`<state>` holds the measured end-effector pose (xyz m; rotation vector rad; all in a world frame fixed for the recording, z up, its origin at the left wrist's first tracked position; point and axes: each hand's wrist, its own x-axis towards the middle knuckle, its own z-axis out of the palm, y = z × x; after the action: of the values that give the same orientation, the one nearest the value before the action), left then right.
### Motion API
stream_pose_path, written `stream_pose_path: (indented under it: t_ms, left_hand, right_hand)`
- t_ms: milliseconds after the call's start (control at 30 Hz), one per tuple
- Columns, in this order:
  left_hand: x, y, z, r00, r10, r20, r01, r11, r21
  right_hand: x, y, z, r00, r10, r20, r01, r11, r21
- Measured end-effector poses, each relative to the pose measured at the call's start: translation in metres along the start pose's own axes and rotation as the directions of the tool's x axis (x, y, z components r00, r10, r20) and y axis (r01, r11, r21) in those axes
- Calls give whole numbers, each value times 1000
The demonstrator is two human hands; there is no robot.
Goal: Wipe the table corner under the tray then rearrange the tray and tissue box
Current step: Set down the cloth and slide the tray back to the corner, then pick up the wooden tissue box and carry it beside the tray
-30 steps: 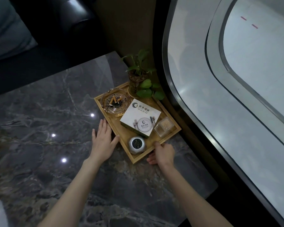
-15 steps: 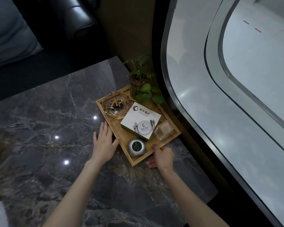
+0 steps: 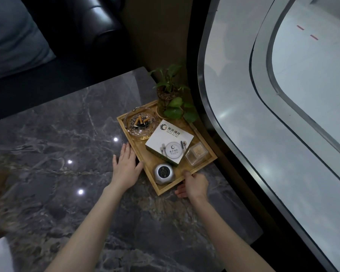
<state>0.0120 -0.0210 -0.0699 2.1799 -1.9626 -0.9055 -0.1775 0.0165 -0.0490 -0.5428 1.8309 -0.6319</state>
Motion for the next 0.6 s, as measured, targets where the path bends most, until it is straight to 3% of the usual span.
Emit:
stream_pose_path:
  t_ms: [200,333,467,600]
  left_hand:
    - [-3,2,0,999,-38,-17,39,998,55]
    - [-14,10,6,994,-77,-78,82,995,64]
    - [-38,15,5,972,-48,-232,25,995,-99]
    - [-64,12,-9,942,-102,-320,44,982,-183]
  right_hand:
    - [3,2,-3,1000,-15,25,18,995,-103]
    - [5,-3,-12,991,-35,128,79,931,-358]
    - [5,-13,-23,968,-92,232,225,722,-654]
    - [-6,-30,-20,882,-232,411,472,435,-767]
